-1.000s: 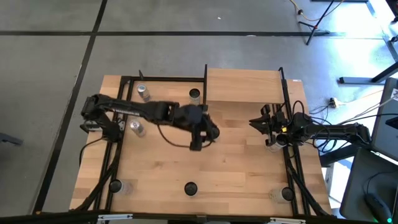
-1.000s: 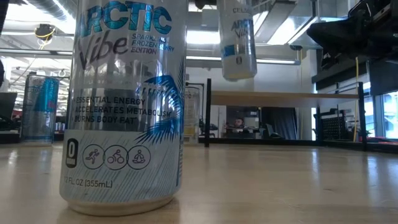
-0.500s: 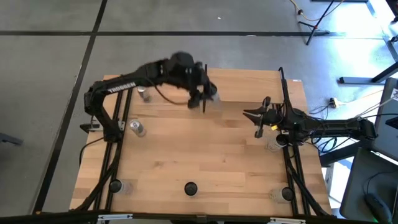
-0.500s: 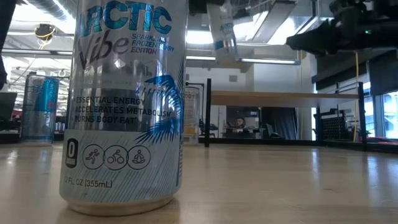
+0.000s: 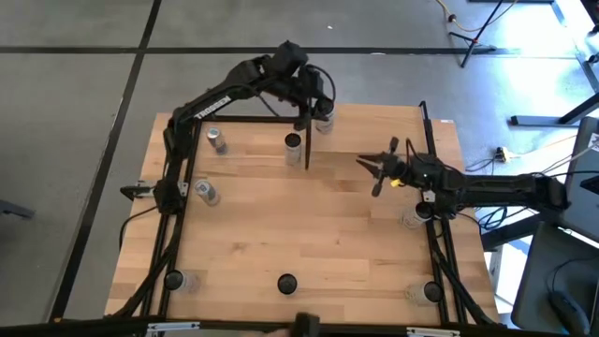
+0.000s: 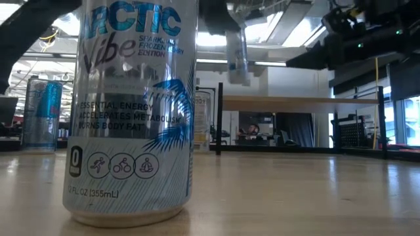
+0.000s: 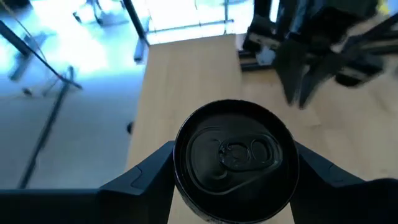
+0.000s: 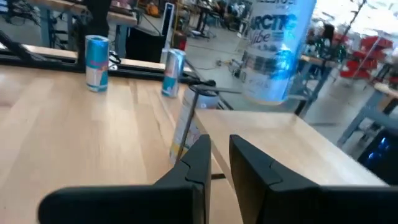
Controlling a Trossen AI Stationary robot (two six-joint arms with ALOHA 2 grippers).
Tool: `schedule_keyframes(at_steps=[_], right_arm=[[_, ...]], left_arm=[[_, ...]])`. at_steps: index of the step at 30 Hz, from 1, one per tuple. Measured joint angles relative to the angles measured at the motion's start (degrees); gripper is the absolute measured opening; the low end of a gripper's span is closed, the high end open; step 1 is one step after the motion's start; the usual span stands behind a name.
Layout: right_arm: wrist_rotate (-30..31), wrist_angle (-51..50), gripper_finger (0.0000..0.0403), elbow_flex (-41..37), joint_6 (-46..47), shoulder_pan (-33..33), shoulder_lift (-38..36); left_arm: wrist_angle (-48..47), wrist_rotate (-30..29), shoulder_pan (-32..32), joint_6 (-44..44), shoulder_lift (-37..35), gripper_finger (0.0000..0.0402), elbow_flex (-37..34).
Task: Place canned beverage on shelf
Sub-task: Put the top white blue soda can on the shelf
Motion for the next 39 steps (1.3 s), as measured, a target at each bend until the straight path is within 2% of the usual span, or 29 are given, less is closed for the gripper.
schedule_keyframes(at_steps=[3, 5, 8, 15, 26, 34, 39], right_arm=[[-3.3, 0.2, 0.0051, 0.0, 1.6, -1.3, 0.4], [-5.3, 0.0, 0.0051, 0.0, 2.6, -1.6, 0.7], [-5.6, -0.3, 0.0051, 0.0, 3.4, -1.5, 0.7], [-5.6, -1.6, 0.0051, 0.0, 6.0, -1.5, 0.7], [-5.6, -2.9, 0.0051, 0.0, 6.3, -1.5, 0.7], [-5.6, -3.3, 0.0051, 0.0, 6.3, -1.5, 0.7], [-5.6, -3.3, 0.0051, 0.0, 6.2, -1.5, 0.7]], left_arm=[[-2.1, 1.5, 2.3, 4.1, 0.6, 0.0205, -0.9], [-1.4, 4.7, 4.5, 5.3, 0.9, 0.0205, -0.9], [-1.1, 10.7, 6.9, 5.5, 1.5, 0.0205, -0.9], [-1.4, 15.5, 9.2, 8.0, 4.3, 0.0205, -0.9], [-0.5, 15.8, 8.8, 8.1, 5.4, 0.0205, -1.0], [-0.1, 14.5, 7.7, 8.5, 5.4, 0.0267, -1.0], [1.7, 13.0, 6.4, 8.6, 5.3, 0.0282, -1.0]])
